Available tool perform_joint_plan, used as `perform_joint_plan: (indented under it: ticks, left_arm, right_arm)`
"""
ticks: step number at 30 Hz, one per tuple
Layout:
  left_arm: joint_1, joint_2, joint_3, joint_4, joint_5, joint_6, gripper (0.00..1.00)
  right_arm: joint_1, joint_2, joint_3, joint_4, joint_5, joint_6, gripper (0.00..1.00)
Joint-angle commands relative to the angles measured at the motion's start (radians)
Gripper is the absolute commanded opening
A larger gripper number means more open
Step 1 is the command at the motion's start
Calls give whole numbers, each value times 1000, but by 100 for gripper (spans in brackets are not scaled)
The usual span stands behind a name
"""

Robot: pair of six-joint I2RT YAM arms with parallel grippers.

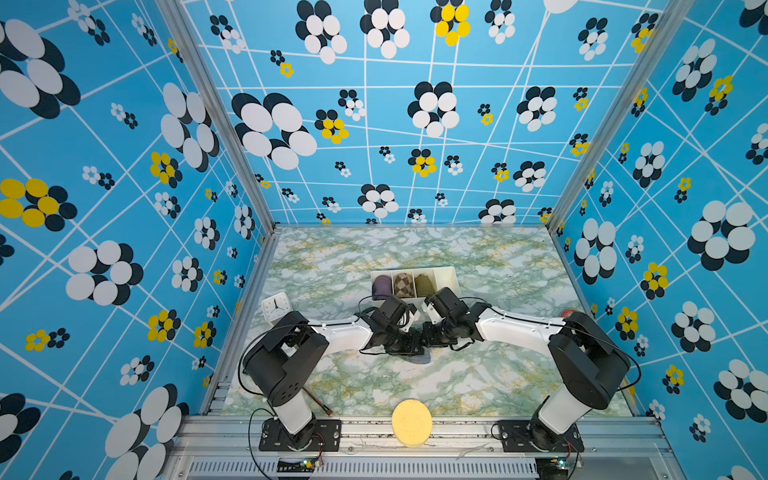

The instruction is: Roll the socks

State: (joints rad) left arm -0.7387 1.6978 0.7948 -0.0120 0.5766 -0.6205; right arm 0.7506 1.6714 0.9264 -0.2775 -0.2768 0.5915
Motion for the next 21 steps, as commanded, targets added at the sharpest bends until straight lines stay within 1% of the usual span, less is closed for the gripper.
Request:
perform_joint_plan:
  ticks: [1,13,17,21]
  left_arm:
    - [25,58,-74,-125,-102,12,0]
    - [68,26,-93,-154,-108,42,0]
    - [76,26,-108,-128,-99,42,0]
    - [88,31,-130,-85,-78,34,0]
  right_arm:
    - [6,7,-11,11,-19,14,20]
    - [1,-2,-15,7,-12,16,20]
    - [-2,-20,-26,17,-25,23,25]
    - [-30,-63,-79,83,-75,54,31]
